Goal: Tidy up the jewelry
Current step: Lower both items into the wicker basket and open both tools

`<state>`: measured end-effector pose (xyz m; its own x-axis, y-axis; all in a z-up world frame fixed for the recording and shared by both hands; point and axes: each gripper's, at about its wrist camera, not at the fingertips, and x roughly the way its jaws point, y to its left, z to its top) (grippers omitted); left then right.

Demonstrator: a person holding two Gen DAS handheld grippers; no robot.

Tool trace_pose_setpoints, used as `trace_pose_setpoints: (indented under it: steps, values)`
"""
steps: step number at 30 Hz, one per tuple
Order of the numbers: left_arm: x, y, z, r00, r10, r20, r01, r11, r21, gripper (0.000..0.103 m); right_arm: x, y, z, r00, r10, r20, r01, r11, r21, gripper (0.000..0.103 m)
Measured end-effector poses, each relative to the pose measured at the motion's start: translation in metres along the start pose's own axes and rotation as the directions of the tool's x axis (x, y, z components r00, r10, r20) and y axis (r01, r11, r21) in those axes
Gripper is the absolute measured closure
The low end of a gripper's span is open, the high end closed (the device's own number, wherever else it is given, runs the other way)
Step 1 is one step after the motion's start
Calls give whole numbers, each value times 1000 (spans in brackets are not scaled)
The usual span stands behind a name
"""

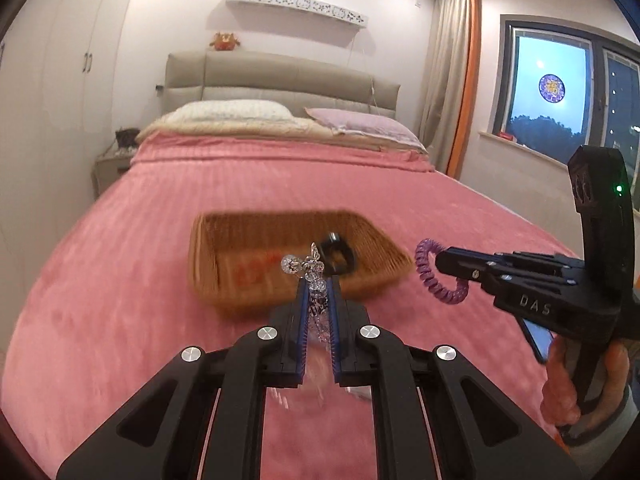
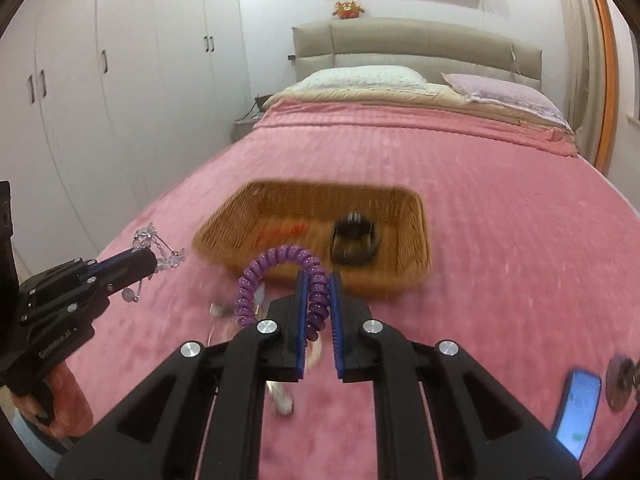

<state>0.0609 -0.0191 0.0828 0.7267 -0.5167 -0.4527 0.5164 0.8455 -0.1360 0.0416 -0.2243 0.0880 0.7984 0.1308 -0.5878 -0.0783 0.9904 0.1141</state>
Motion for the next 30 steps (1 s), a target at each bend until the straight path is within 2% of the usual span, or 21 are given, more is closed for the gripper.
trace_pose_setpoints:
  steps: [3,7,10,14,17,21,25,28,30]
  values:
    - [30,9,22,1000,-4,-3,4,1000,-13,96,29,-6,24,1000,-20,4,20,1000,22,94]
    - [74,25,40,1000,4,-28,-5,999,-33,96,81,-19,53,999,8,-40,-5,997,80,94]
    - [111,41,44,997,7,-71,-12,998,-66,96,113,-18,64,997,16,-79,-9,996,86,94]
    - [145,60,40,993,31,-117,-43,994,-103,96,155,-8,68,990,-11,-141,19,998,56,94]
    - [156,70,36,989,35,-141,-53,991,-121,96,179,0,62,980,-25,-196,32,999,29,94]
    - [163,73,33,986,31,-166,-50,992,-112,96,189,8,54,977,-57,-208,54,998,-19,94]
    - [166,73,29,984,17,-175,-36,993,-109,95,193,5,48,973,-46,-227,46,999,-5,94]
    - [162,78,27,986,-2,-165,-19,992,-125,85,190,-7,47,972,11,-237,4,998,64,93]
    - [157,81,27,987,-8,-159,-14,990,-138,80,185,-10,46,971,31,-237,-11,996,86,89]
